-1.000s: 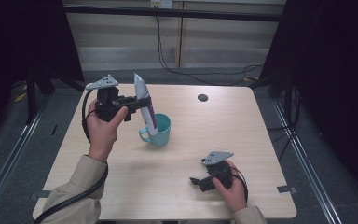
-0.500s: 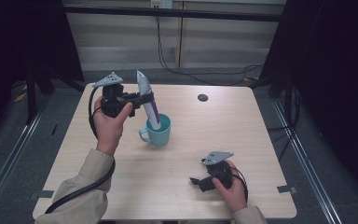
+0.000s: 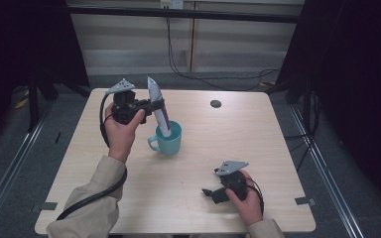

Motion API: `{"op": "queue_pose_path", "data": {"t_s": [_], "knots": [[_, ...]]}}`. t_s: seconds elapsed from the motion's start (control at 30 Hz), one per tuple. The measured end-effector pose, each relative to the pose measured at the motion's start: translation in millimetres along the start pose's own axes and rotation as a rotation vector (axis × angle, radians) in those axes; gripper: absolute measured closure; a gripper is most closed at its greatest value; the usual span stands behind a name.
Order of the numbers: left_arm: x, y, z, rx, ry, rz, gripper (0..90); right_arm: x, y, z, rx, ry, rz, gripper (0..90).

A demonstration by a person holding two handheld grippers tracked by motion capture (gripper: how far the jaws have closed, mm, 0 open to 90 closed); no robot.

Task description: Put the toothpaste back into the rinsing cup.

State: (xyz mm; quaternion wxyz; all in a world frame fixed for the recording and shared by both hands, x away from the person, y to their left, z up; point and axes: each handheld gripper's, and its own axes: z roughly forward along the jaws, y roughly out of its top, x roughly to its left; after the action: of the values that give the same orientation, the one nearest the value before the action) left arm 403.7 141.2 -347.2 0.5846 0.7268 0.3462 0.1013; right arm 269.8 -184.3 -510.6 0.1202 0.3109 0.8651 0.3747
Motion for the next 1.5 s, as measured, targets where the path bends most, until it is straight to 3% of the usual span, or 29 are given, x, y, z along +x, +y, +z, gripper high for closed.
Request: {"op": "queue_pose_path", "data": {"t_s": [0.37,0.8,1.5], "knots": [[7.0,-11.9,11.6,-0.008,0.029,-0.01,76.0,0.0,0.0,0.0,0.0,0.0,-0.001,12.8],[8.6,-27.8,28.3,0.035,0.075,0.024,75.9,0.0,0.0,0.1,-0.001,0.001,-0.003,12.8],[7.2,-56.3,45.1,0.065,0.089,-0.015,75.7,0.0,0.0,0.0,0.0,0.002,-0.004,12.8]]}}
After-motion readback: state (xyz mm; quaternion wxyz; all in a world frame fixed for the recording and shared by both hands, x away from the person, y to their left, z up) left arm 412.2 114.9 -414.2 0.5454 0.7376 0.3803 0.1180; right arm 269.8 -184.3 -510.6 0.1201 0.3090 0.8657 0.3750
